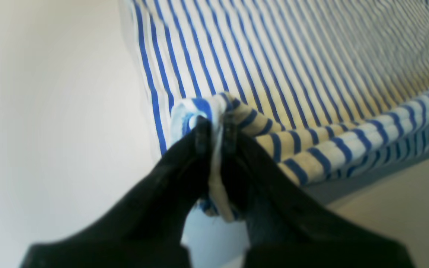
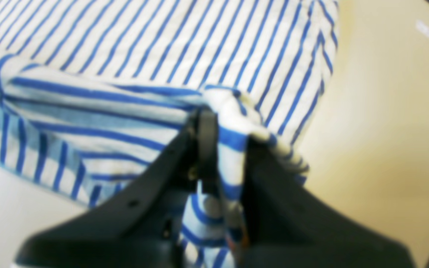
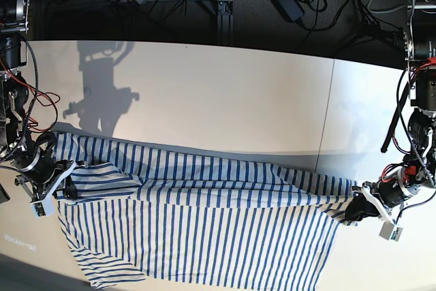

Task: Fold the T-shirt properly
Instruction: 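Lift both held corners and fold the shirt over toward the collar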

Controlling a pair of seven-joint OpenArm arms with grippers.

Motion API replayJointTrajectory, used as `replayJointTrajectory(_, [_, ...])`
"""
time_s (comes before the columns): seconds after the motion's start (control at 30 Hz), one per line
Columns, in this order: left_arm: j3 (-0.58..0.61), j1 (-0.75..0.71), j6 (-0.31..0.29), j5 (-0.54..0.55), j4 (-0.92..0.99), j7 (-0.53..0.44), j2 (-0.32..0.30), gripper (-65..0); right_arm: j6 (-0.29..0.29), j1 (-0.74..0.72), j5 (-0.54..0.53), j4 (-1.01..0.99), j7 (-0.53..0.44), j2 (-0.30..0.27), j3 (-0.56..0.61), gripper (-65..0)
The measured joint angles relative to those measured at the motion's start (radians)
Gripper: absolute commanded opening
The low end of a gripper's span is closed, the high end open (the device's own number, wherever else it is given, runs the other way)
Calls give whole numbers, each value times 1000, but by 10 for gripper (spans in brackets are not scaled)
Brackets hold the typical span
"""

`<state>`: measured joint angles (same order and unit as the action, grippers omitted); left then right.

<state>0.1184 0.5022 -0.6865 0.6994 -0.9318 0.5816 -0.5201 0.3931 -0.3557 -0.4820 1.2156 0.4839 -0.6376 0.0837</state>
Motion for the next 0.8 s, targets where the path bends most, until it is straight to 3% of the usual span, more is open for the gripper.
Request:
replayJointTrajectory(0.07, [0,19,0,0,26,-8,14,-610,0,-24,15,-31,-6,16,0,-650])
replayJointTrajectory(0.23, [0,32,-1,-102,71,-76,44,-386,0,-43,117,-85,-40,57,0,-650])
replayJointTrajectory(0.3, [0,31,0,-115,82,-86,42,-331,0,-42,152,-113,-76,68,0,-650])
replayJointTrajectory(0.33, [0,31,-1,-116,84,-86,41,-329,0,-41,160,-129,-100,71,0,-606])
replayJointTrajectory(0.43, [0,31,0,-116,86,-89,41,-329,0,-39,192,-153,-172,75,0,-228])
replayJointTrajectory(0.47, [0,31,0,-117,86,-89,41,-329,0,-39,195,-154,-185,75,0,-202])
replayJointTrajectory(0.8, [0,31,0,-87,85,-88,39,-334,0,-43,131,-135,-192,75,-1,-205])
